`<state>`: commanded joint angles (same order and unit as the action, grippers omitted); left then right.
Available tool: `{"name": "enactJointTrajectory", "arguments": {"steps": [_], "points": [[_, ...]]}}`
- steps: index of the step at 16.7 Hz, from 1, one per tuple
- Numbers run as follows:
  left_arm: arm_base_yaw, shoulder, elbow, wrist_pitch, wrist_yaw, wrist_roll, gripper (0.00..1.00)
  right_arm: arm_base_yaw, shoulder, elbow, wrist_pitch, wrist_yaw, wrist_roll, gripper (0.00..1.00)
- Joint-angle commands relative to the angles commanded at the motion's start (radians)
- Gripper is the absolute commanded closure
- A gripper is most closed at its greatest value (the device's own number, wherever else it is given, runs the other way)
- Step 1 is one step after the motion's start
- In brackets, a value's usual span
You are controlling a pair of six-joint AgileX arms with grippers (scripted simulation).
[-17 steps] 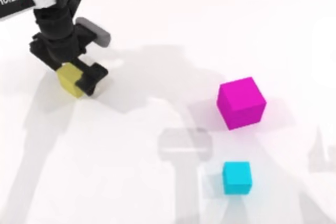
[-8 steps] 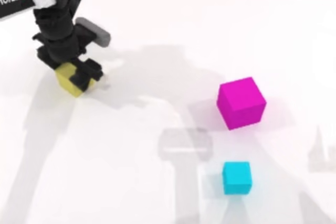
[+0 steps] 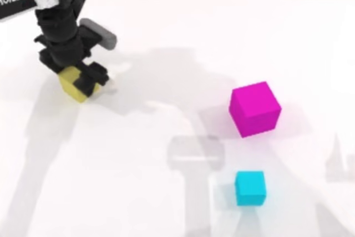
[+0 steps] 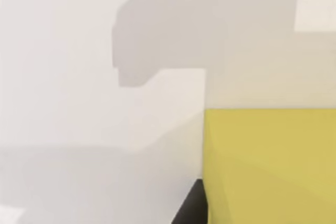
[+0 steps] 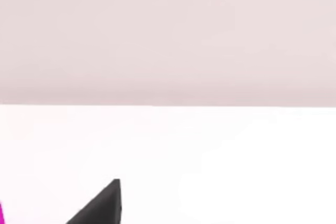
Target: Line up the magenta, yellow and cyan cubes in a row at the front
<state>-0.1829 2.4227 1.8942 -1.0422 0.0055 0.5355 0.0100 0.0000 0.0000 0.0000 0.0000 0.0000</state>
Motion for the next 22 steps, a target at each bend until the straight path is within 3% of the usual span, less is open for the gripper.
{"name": "enactJointTrajectory", "arguments": {"steps": [6,13,18,22], "points": [[-0.001,-0.025,0.020,-0.026,0.009,-0.005,1.00,0.000,0.000,0.000,0.000,0.000,0.000,0.00],[0.014,-0.068,0.194,-0.247,0.009,-0.006,1.00,0.000,0.000,0.000,0.000,0.000,0.000,0.00],[0.008,-0.068,0.197,-0.250,0.009,-0.006,1.00,0.000,0.000,0.000,0.000,0.000,0.000,0.00],[-0.055,-0.088,0.170,-0.243,0.006,-0.110,1.00,0.000,0.000,0.000,0.000,0.000,0.000,0.00]]}}
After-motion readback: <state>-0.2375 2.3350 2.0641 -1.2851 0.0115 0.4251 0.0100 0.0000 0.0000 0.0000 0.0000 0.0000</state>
